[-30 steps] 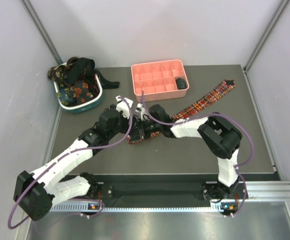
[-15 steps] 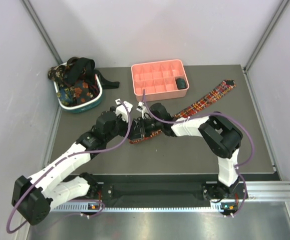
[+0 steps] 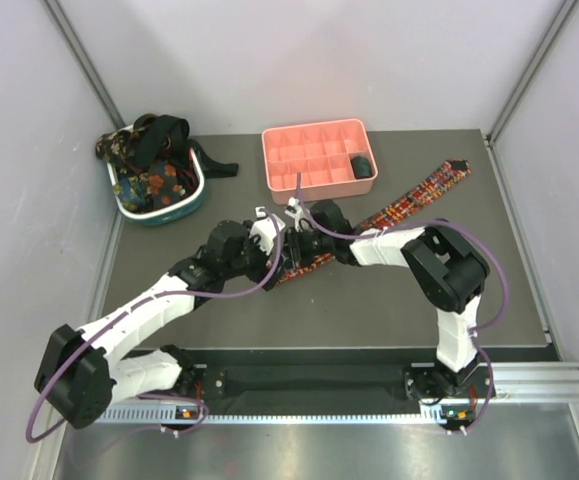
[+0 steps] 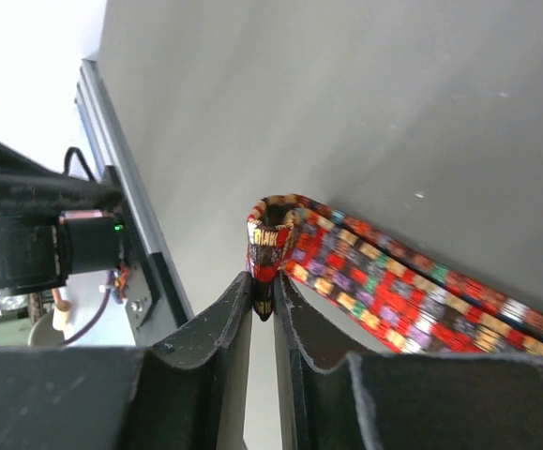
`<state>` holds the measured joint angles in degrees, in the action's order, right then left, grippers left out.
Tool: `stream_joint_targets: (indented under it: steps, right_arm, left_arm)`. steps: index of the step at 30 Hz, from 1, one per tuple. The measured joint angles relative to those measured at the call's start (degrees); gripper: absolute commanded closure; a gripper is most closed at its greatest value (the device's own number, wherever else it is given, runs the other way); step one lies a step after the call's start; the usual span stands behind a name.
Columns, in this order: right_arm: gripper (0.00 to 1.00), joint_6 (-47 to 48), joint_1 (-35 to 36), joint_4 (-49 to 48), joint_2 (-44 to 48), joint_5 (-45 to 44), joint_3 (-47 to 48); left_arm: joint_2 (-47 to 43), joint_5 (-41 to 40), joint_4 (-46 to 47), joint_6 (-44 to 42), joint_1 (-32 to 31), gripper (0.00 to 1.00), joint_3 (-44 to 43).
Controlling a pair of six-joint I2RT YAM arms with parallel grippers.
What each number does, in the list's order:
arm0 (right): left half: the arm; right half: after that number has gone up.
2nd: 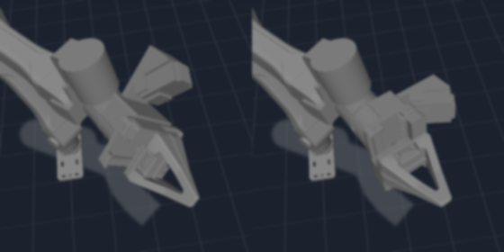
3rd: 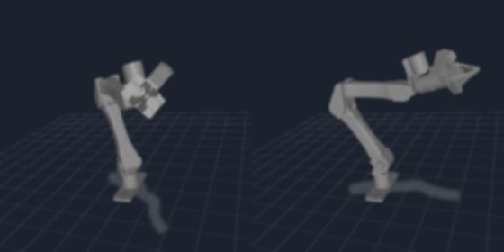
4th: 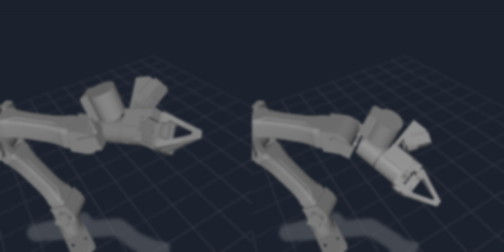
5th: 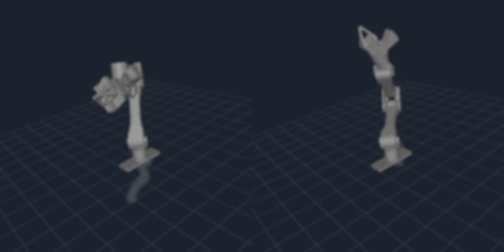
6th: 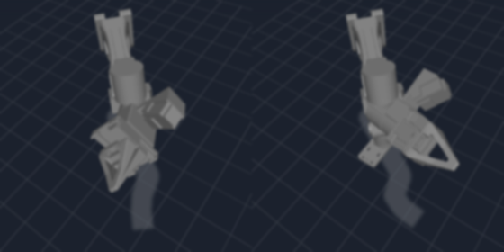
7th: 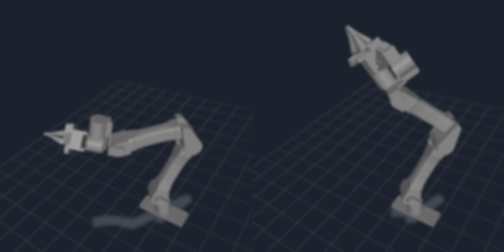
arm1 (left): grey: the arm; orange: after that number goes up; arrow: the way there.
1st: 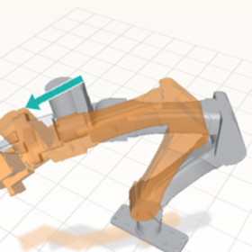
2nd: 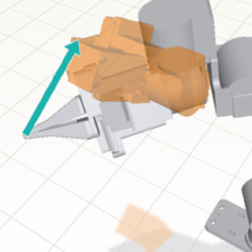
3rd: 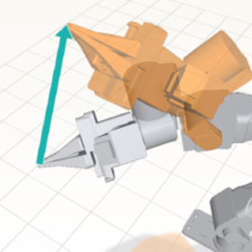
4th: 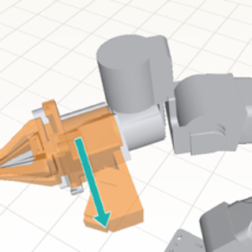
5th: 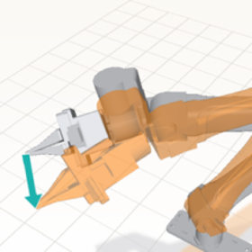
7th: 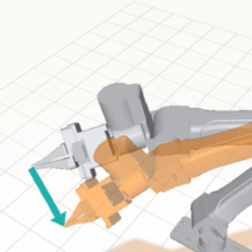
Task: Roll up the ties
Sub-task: Roll the tie
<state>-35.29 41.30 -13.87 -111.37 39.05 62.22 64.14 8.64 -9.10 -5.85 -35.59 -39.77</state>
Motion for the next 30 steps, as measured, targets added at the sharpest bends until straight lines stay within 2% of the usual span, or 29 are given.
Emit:
stream_joint_targets:
  steps: [8,15,30]
  right_arm:
    - [0.83,2.1,-0.7,1.6,-0.1,-0.4,-2.0]
    - [0.83,2.5,-0.8,1.4,-0.3,-0.7,-3.4]
    - [0.83,2.1,-2.1,-1.5,-1.7,-0.4,-5.2]
  left_arm:
    - [7.6,5.3,-3.7,-3.7,0.0,0.16,-4.0]
    - [15.9,4.8,-8.1,-5.3,0.0,0.19,-6.9]
    - [19.4,4.6,-8.5,-11.1,0.2,0.23,-6.9]
